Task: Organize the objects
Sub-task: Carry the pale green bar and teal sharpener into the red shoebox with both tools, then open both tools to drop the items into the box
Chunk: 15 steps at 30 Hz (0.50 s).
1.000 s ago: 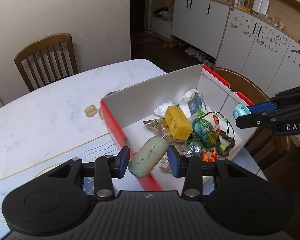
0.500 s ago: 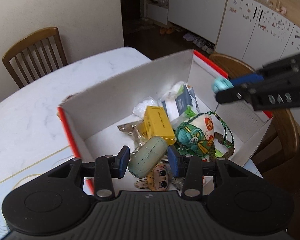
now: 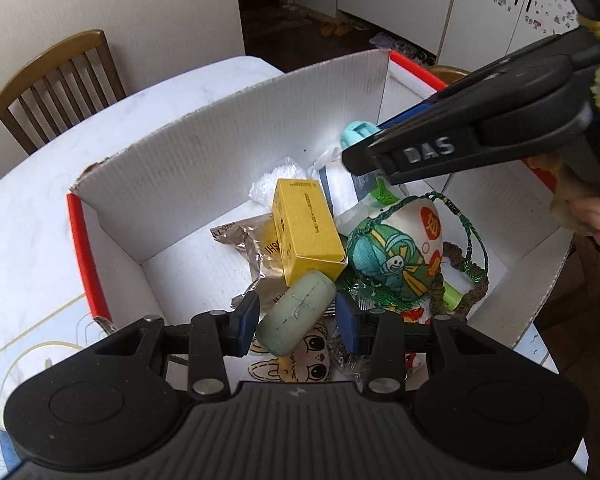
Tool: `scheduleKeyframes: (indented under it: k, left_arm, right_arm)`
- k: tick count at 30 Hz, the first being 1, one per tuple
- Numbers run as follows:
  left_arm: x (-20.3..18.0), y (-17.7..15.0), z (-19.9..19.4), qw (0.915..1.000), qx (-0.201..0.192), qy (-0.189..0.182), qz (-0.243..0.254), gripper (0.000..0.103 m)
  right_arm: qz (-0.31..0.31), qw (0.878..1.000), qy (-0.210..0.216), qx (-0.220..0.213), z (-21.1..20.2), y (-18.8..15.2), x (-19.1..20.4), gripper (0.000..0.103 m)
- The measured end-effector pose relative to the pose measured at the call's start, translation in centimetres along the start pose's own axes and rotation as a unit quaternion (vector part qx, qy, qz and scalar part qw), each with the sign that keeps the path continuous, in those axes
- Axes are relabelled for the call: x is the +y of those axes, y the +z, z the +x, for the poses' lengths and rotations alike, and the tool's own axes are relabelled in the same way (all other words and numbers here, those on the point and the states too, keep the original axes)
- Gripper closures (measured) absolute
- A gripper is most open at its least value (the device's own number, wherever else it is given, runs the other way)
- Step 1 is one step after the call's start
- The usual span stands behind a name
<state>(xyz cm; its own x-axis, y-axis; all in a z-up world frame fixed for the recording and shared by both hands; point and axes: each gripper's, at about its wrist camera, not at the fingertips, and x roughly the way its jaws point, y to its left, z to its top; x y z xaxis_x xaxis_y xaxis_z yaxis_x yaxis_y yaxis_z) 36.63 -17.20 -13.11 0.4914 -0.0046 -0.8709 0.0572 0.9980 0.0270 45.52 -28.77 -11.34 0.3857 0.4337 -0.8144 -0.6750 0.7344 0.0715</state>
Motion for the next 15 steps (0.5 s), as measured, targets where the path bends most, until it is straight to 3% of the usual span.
scheduleKeyframes:
  k: [15]
  left_arm:
    - [-0.3,0.0,0.5,0.9999,0.011,-0.004,0.001,0.063]
  right_arm:
    - [0.003,0.999,0.015,0.029,1.9,-0.1,-0.7,0.071]
